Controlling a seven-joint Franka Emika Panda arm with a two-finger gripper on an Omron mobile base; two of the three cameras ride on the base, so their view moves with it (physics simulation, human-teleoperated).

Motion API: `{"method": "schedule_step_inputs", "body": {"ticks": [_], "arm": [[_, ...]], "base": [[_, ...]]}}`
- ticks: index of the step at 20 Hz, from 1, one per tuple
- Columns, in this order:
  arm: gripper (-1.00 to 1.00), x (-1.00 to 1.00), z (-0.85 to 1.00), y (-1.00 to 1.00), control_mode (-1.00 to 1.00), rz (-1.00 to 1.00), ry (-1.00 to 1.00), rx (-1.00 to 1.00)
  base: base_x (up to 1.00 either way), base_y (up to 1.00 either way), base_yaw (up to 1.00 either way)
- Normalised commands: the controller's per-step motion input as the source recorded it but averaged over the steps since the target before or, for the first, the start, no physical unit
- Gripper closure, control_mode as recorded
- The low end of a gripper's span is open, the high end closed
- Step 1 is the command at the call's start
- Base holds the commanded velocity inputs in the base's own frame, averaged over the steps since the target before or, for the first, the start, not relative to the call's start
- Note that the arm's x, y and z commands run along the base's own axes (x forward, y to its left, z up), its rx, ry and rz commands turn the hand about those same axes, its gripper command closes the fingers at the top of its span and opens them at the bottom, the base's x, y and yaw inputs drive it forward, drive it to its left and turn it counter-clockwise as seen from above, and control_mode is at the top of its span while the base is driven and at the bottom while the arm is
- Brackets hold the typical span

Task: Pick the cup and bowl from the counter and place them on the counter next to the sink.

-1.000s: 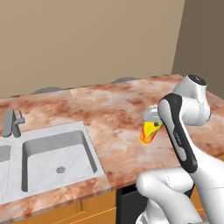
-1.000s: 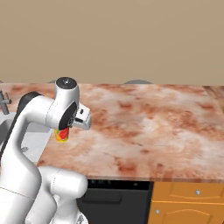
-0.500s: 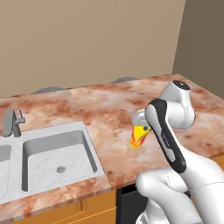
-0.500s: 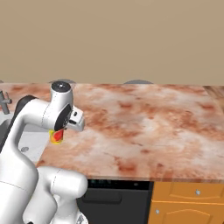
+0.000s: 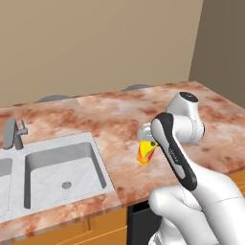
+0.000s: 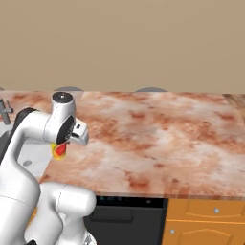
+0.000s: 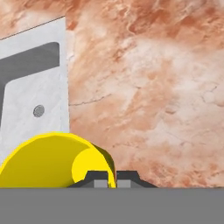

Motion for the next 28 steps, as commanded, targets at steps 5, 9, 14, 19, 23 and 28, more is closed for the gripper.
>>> {"method": "schedule_step_inputs", "body": {"ticks": [5,9,14,19,23,28], "arm": [[1.0,0.0,-0.73,0.17,-1.0,0.0,0.0,0.0],[1.0,0.0,-0.55,0.18,-1.0,0.0,0.02,0.0],[1.0,0.0,-0.43,0.15,-1.0,0.0,0.01,0.0],[1.0,0.0,-0.37,0.12,-1.0,-0.01,0.0,-0.02],[1.0,0.0,-0.24,0.12,-1.0,-0.01,0.0,-0.05],[1.0,0.0,-0.15,0.04,-1.0,0.0,0.0,-0.04]], "base": [[0.0,0.0,0.0],[0.0,0.0,0.0],[0.0,0.0,0.0],[0.0,0.0,0.0],[0.0,0.0,0.0],[0.0,0.0,0.0]]}}
